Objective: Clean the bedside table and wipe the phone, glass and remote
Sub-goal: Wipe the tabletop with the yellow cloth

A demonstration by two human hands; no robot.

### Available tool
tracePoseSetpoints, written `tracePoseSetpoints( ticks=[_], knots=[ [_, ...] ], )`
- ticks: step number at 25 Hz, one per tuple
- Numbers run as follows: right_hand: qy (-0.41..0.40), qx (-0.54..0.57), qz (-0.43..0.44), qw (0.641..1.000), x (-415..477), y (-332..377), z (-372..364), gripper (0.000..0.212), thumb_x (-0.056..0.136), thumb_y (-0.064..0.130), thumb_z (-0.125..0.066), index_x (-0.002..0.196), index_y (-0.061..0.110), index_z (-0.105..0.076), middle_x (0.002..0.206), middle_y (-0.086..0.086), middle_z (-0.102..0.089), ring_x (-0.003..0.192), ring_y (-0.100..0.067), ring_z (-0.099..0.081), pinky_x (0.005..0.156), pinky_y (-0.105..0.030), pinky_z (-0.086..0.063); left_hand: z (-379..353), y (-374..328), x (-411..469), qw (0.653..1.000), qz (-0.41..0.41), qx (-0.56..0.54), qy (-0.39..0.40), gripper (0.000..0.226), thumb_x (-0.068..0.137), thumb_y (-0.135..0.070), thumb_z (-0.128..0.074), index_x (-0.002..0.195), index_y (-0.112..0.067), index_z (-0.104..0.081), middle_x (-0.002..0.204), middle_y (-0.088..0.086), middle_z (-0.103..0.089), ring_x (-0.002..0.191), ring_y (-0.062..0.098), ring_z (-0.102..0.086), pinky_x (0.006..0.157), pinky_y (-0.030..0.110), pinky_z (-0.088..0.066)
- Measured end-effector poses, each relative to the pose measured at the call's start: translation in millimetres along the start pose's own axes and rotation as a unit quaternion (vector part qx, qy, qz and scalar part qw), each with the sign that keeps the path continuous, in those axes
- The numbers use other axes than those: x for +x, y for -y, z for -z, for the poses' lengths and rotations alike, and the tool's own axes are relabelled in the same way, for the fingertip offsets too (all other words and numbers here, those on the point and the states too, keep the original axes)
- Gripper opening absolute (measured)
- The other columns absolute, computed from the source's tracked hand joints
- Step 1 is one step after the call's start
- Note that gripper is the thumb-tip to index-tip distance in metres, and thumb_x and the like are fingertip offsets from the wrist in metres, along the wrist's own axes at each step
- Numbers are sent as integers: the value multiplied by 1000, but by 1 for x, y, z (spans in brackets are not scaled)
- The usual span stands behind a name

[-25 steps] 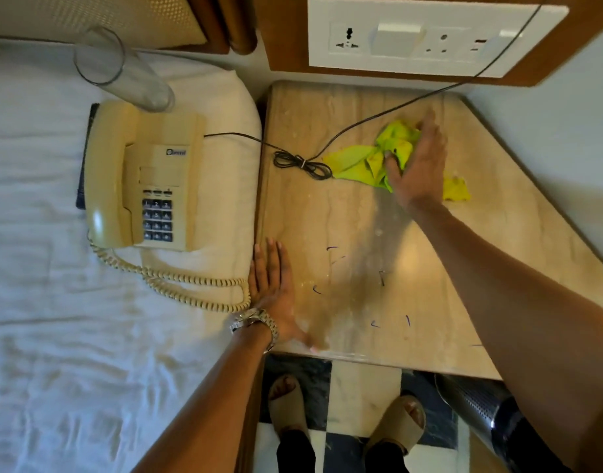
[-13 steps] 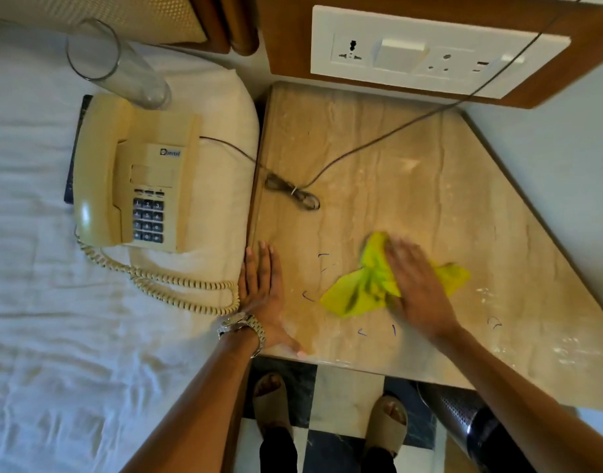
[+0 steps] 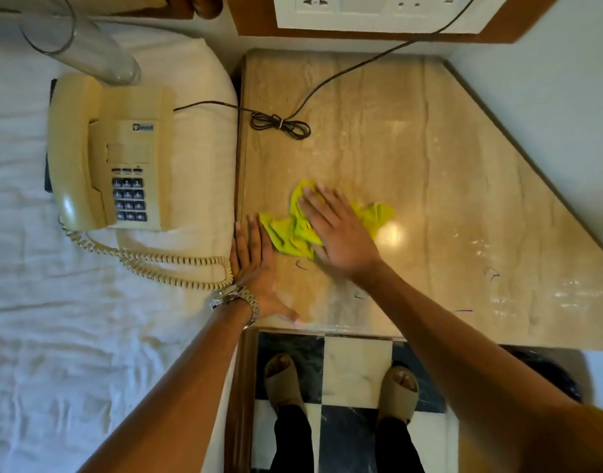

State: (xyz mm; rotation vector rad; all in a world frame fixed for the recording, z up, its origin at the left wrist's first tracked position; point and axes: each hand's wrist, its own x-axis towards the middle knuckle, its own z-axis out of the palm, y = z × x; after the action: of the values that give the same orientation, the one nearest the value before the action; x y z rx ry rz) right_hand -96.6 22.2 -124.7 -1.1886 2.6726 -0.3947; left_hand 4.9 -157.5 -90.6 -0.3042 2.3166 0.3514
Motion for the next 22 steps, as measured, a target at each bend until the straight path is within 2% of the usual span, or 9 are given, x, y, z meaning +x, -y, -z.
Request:
tracePoseSetpoints(
  ticks=[5, 8, 10, 11, 13, 15, 19, 21, 22],
  knots=[
    [-2, -4, -57, 998, -138, -66, 20, 78, 89, 28, -58, 158, 13, -27, 166, -14, -26, 156, -34, -18, 127, -51, -18, 3, 1, -3, 1000, -4, -13, 11, 198, 9, -85, -79, 142, -13, 49, 148, 11, 57, 139, 34, 50, 115, 46, 28],
    [-28, 14, -175, 984, -119, -76, 26, 73, 94, 31, -45, 160, 10, -23, 168, -16, -20, 157, -36, -12, 128, -53, -12, 2, 1, -2, 1000, -12, -14, 4, 198, 11, -84, -81, 143, -12, 48, 147, 11, 57, 138, 34, 50, 110, 45, 32],
    [-68, 33, -300, 951, -68, -58, 22, 70, 95, 32, -45, 158, 5, -29, 167, -17, -21, 156, -41, -12, 127, -53, -9, 0, 2, -1, 1000, -13, -5, -3, 198, 11, -84, -81, 143, -12, 48, 147, 11, 58, 137, 34, 52, 109, 45, 33],
    [-73, 40, -320, 944, -40, -49, 20, 70, 94, 31, -48, 156, 4, -32, 166, -18, -23, 155, -42, -14, 127, -53, -10, -1, 2, 0, 1000, -14, 1, -8, 198, 10, -86, -79, 143, -12, 47, 147, 11, 58, 137, 34, 52, 110, 45, 33],
    [-44, 30, -252, 966, 1, -30, 16, 71, 92, 31, -53, 156, 6, -35, 166, -18, -25, 155, -42, -16, 127, -54, -13, -4, 2, 3, 1000, -15, 7, -17, 198, 7, -90, -74, 144, -11, 46, 149, 12, 56, 140, 35, 48, 114, 47, 29],
    [0, -6, -119, 993, 11, -15, 9, 73, 92, 36, -51, 158, 11, -32, 168, -15, -21, 156, -39, -14, 127, -53, -14, -7, 5, 4, 999, -19, 4, -26, 198, 4, -91, -70, 144, -12, 46, 150, 11, 54, 142, 35, 46, 116, 48, 26],
    [77, -57, 56, 994, -55, -14, 8, 80, 92, 39, -61, 161, 17, -26, 170, -13, -13, 157, -36, -10, 126, -55, -17, -8, 12, 4, 999, -46, -4, -22, 192, 12, -95, -67, 142, -16, 50, 148, 7, 58, 139, 31, 51, 115, 46, 28],
    [107, -110, 78, 985, -103, -31, 17, 95, 81, 32, -74, 161, 26, -24, 170, -13, -11, 157, -36, -11, 125, -60, -15, -9, 13, 4, 997, -51, -36, -44, 171, 31, -107, -46, 144, -19, 47, 149, 5, 56, 141, 29, 48, 120, 49, 23],
    [107, -126, 44, 985, -124, -41, 24, 101, 76, 26, -78, 161, 32, -24, 170, -13, -9, 157, -37, -12, 124, -65, -11, -10, 12, 3, 995, -52, -56, -61, 152, 47, -109, -27, 148, -18, 41, 152, 5, 52, 144, 29, 45, 122, 50, 19]
  ],
)
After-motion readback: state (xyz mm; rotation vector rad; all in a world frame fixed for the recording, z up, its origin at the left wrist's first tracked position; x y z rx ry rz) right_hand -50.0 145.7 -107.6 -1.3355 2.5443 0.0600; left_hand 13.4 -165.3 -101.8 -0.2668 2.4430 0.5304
